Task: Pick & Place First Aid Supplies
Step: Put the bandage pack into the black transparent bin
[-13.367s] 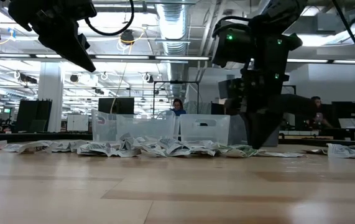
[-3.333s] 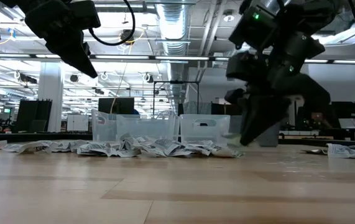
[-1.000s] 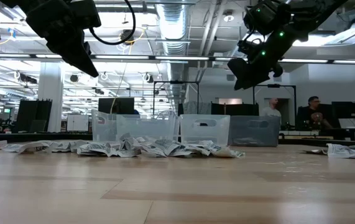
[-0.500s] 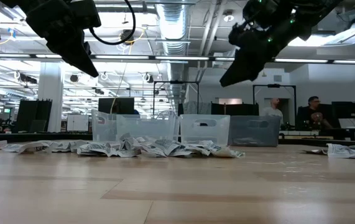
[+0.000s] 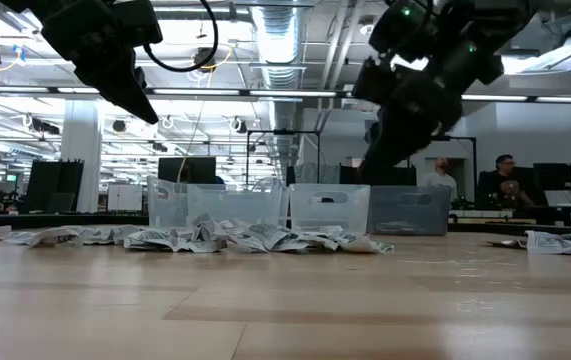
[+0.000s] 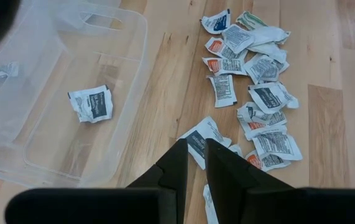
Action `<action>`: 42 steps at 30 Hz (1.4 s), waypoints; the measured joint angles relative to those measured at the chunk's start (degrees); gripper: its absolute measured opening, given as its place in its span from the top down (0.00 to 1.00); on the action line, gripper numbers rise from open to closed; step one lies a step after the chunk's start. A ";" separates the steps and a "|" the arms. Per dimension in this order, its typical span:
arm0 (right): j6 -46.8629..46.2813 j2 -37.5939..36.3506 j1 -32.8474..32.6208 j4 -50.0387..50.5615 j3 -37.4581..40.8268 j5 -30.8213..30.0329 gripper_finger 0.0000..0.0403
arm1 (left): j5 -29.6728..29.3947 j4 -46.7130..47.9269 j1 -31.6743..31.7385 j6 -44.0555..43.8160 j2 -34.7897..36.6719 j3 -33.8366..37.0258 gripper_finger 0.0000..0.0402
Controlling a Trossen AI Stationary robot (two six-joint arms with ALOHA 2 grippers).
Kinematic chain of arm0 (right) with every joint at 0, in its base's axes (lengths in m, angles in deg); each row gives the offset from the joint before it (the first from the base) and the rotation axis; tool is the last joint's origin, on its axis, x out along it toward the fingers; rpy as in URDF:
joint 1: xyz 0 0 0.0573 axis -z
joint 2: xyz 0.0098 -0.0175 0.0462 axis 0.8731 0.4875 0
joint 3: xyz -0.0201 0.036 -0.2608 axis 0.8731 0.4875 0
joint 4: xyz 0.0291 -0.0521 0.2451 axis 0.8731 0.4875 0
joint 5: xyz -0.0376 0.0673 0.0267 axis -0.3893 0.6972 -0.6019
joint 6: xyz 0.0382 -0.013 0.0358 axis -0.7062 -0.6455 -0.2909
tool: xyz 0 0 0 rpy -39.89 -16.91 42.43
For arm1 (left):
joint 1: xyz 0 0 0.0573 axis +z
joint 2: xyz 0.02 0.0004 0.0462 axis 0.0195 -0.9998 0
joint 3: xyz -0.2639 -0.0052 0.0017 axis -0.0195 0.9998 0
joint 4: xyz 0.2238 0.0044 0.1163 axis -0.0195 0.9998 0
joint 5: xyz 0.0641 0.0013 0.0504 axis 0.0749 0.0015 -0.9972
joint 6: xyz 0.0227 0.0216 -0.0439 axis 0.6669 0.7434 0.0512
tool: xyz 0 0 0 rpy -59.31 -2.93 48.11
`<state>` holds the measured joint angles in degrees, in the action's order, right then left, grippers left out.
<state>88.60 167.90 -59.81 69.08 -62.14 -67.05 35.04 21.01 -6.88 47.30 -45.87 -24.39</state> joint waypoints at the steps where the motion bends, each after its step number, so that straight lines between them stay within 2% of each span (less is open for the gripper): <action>1: 0.02 1.17 -0.99 -0.31 0.02 -0.01 0.63 | 0.12 0.02 -0.02 0.00 0.00 0.00 0.86; 10: 0.41 8.44 -5.54 -0.89 -0.28 0.11 0.61 | 0.36 0.00 0.00 0.00 0.00 0.00 0.86; 24: 0.46 15.81 -5.51 -0.97 -0.61 -0.02 0.65 | 1.34 0.02 0.00 0.00 0.00 0.00 0.86; 30: 0.46 15.96 -5.50 -0.32 -0.59 -0.37 0.74 | 1.32 0.26 0.00 0.00 0.00 0.00 0.86; 39: 0.46 15.14 -5.43 1.22 -0.91 -0.63 0.98 | 1.31 0.58 0.00 0.00 0.00 0.00 0.86; 42: 0.66 13.40 -5.43 3.98 -2.17 -0.61 0.98 | 1.30 0.66 0.00 0.00 0.00 0.00 0.86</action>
<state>89.27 181.30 -65.25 73.05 -64.31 -67.66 36.34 21.67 -6.88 47.30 -45.87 -24.39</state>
